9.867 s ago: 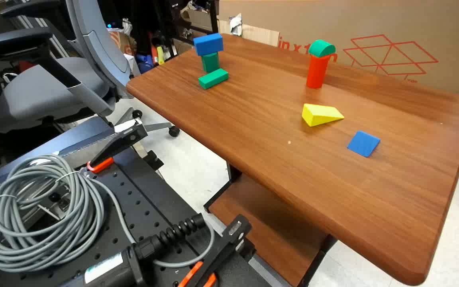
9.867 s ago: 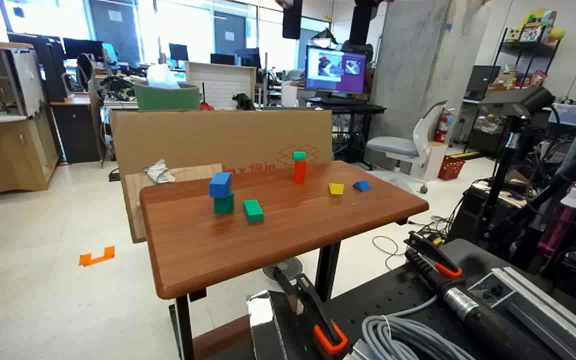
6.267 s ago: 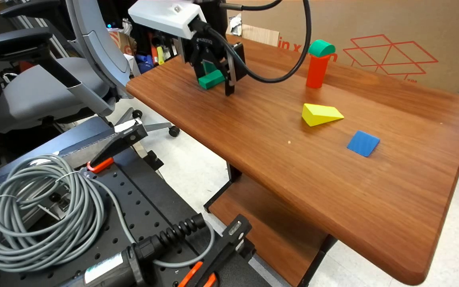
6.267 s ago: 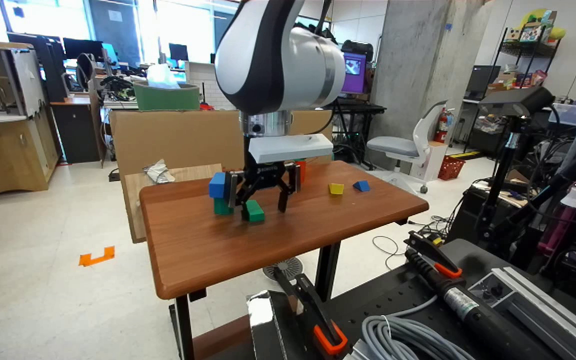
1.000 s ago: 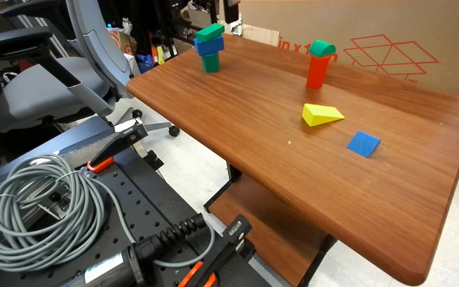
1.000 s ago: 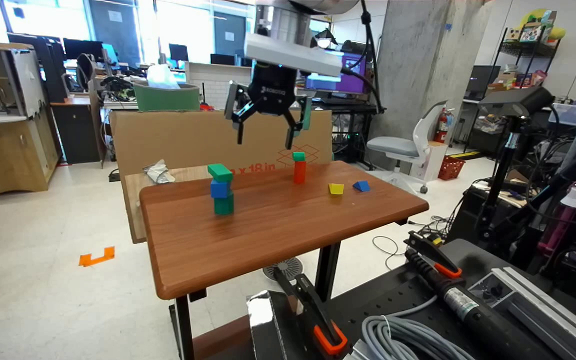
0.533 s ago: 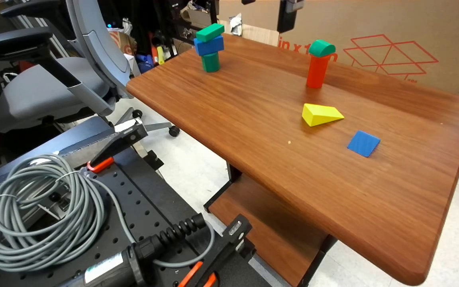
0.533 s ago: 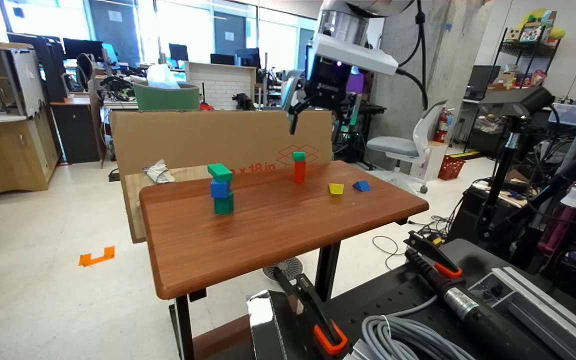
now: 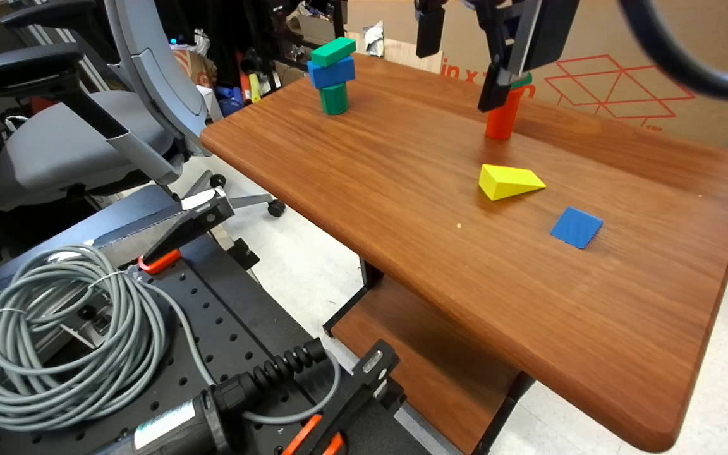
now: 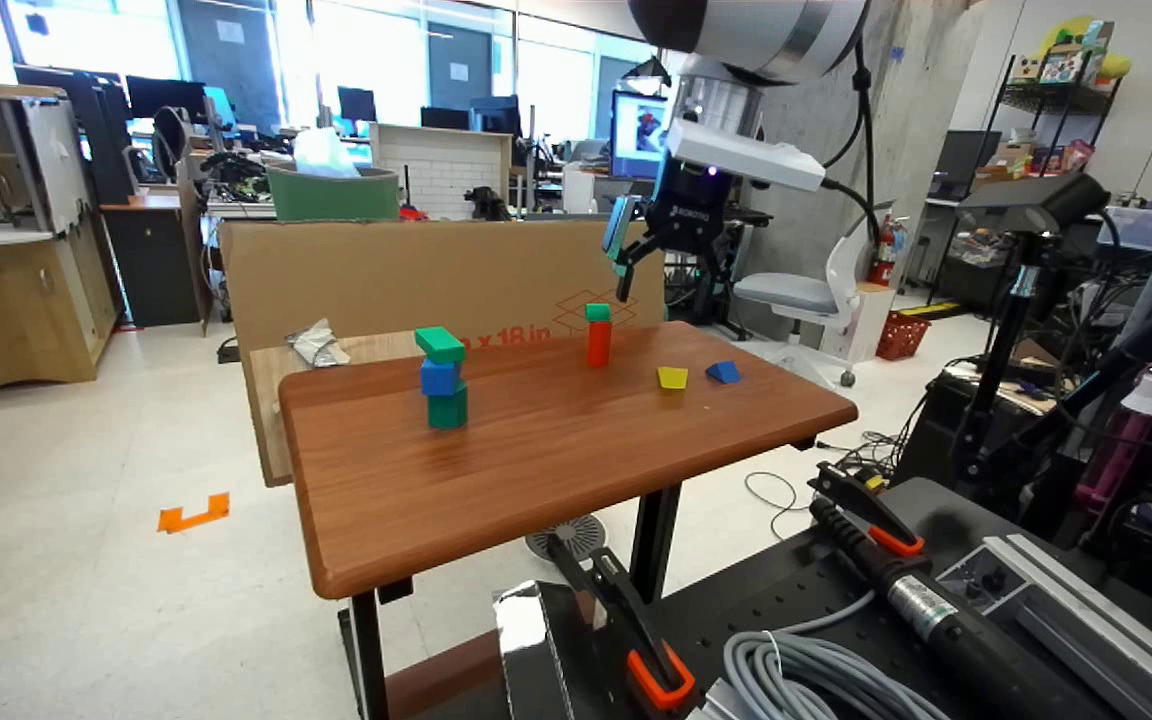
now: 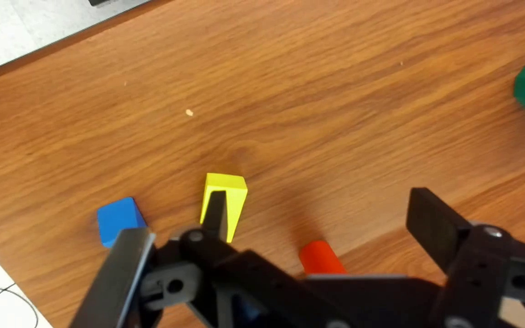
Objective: Pick up the green and yellow blocks from the counter and place them on top of the stack on the left then move the blue block to the left.
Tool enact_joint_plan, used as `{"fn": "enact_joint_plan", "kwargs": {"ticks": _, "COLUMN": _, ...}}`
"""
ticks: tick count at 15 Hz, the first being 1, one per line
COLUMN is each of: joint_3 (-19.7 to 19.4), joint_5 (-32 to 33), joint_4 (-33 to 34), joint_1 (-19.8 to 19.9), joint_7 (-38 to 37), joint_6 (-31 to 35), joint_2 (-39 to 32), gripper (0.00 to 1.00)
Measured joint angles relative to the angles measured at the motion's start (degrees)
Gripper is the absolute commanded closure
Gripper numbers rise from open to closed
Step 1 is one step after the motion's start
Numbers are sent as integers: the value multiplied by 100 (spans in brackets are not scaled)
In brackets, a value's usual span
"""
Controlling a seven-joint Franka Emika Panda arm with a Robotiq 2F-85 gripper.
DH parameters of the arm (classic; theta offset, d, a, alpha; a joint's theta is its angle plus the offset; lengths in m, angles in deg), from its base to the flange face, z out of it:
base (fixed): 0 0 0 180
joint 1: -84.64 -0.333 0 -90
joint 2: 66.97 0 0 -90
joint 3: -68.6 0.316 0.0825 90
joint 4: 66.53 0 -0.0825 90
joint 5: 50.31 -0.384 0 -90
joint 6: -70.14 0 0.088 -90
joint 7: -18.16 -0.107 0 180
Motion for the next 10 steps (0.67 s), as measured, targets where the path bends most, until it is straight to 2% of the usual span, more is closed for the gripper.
{"fn": "enact_joint_plan", "kwargs": {"ticks": 6, "joint_3": -98, "joint_5": 0, "joint_4": 550, "joint_1": 64, "joint_7": -2, "joint_6": -30, "joint_2": -740, "gripper": 0}}
{"fn": "enact_joint_plan", "kwargs": {"ticks": 10, "joint_3": -214, "joint_5": 2, "joint_4": 836, "joint_1": 191, "joint_7": -10, "joint_6": -518, "joint_2": -1039, "gripper": 0}}
